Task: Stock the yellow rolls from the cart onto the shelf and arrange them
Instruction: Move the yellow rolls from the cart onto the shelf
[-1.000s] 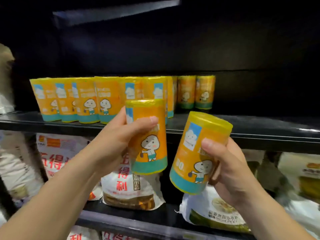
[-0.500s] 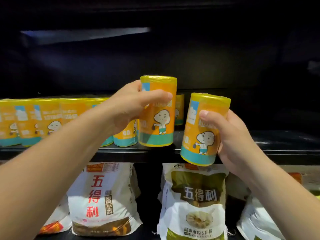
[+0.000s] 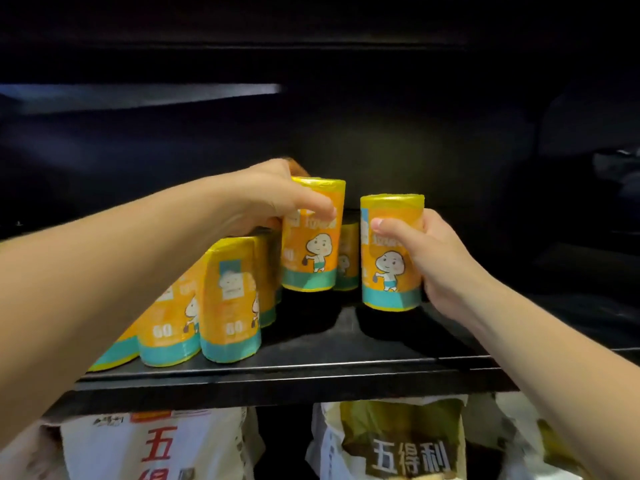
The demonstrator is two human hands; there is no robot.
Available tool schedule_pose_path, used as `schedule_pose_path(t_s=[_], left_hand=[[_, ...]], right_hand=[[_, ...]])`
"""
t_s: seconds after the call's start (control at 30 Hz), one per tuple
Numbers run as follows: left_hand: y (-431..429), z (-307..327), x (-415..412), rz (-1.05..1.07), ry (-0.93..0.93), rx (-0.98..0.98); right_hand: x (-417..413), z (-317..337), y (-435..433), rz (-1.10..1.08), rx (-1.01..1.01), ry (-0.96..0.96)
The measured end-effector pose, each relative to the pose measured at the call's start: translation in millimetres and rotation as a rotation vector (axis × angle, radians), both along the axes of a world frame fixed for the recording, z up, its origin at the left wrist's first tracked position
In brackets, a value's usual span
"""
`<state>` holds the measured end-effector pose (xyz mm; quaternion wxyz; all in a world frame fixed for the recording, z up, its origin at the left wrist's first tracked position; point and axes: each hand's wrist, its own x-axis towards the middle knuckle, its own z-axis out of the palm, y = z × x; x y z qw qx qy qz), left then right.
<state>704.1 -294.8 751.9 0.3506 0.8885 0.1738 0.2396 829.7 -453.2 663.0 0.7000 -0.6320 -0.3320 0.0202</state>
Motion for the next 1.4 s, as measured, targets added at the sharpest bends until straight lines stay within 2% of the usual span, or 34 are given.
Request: schedule_pose_path(t_s=[0.33,0.87,1.2,1.4], left_hand=[[30.1,16.7,35.1,-0.035,0.221,0.063],[58.7,-4.1,74.2,0.043,0.449,0.407],[67.4,-11.0,80.5,0.063,0.447,0.509],[68.7,-10.2,83.2,0.056,0.477,0.586]], right_hand=[[37.0,1.1,40.1,-0.031,-0.114,0.056],[59.8,0.9,65.9,-0.02,-0.229,0.152],[60.4,0.3,80.3,0.048,-0.256,0.178],[64.7,-2.1,81.7,0.057,-0.282,0.128]])
